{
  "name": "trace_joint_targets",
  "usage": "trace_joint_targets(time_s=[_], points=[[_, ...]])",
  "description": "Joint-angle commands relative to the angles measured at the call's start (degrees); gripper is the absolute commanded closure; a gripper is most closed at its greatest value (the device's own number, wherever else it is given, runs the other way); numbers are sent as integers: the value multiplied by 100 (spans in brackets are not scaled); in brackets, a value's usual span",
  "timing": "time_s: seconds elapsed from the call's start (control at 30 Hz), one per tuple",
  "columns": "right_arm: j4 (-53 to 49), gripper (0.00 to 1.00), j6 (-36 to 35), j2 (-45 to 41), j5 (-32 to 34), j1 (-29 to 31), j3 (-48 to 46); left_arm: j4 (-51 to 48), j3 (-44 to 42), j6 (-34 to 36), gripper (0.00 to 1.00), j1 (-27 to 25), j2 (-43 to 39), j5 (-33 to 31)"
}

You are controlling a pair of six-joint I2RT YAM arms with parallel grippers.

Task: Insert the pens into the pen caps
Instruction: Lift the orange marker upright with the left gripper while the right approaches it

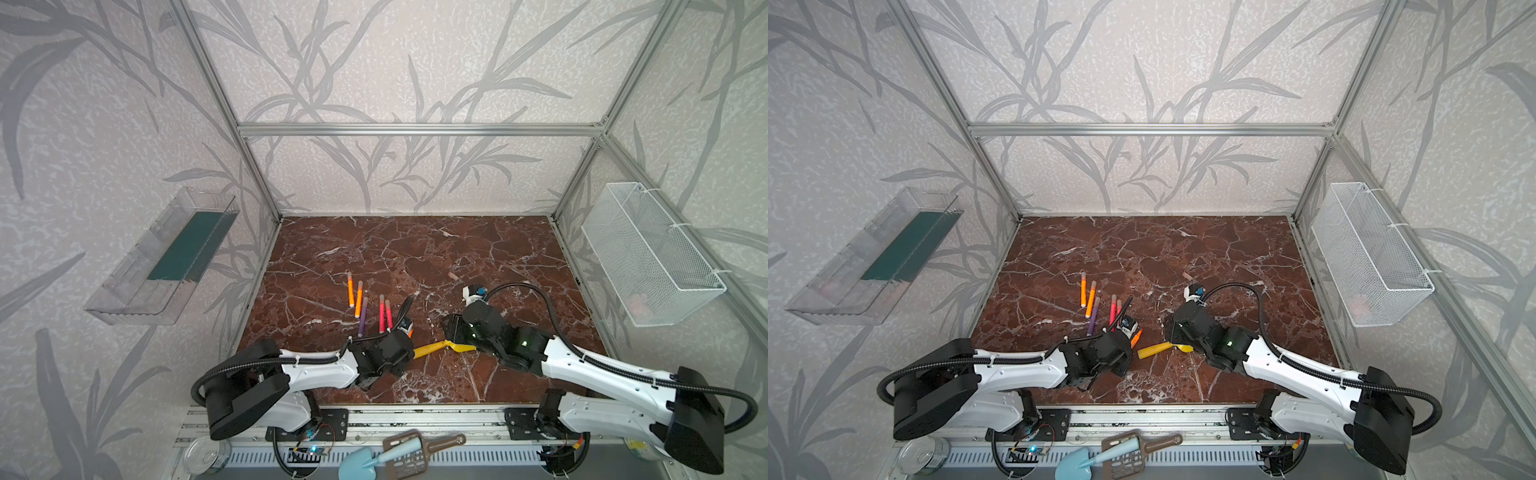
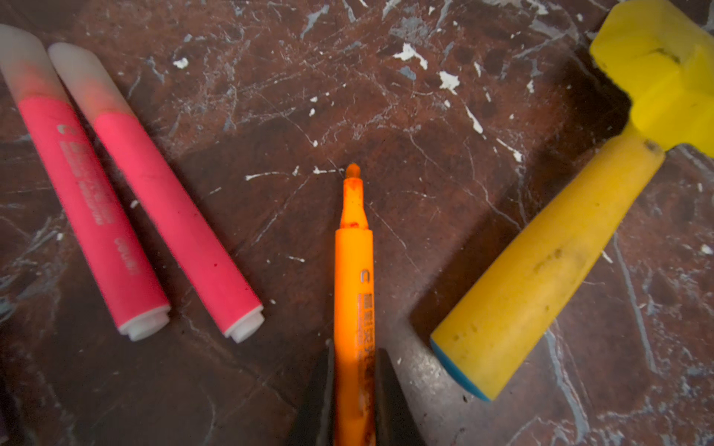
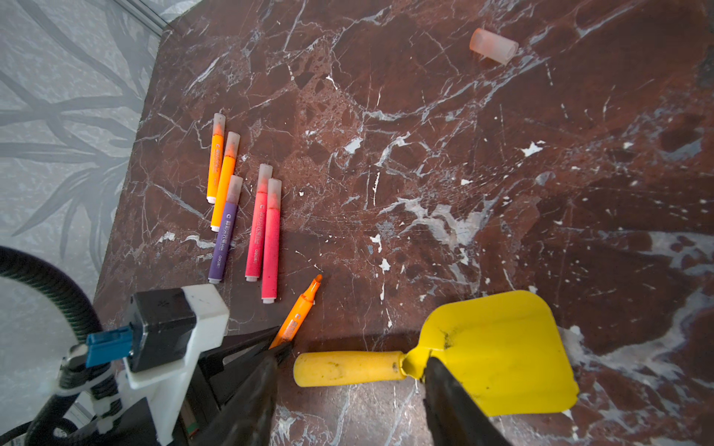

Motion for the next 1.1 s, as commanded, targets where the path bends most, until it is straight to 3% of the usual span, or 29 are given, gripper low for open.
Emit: trace_joint_targets(time_s=[0.0, 0.2, 0.63, 1.07], points=[[278, 40, 141, 5, -38, 45, -110, -151, 172, -146, 88, -13, 115, -243], [1008, 40, 360, 69, -116, 65, -484, -308, 414, -169, 90, -2, 56, -379], [3003, 40, 505, 1028, -1004, 124, -517, -223, 409, 16, 90, -5, -1389, -309], [3991, 41, 827, 1399, -792, 257, -661, -290, 471, 154, 91, -1, -1799, -8]])
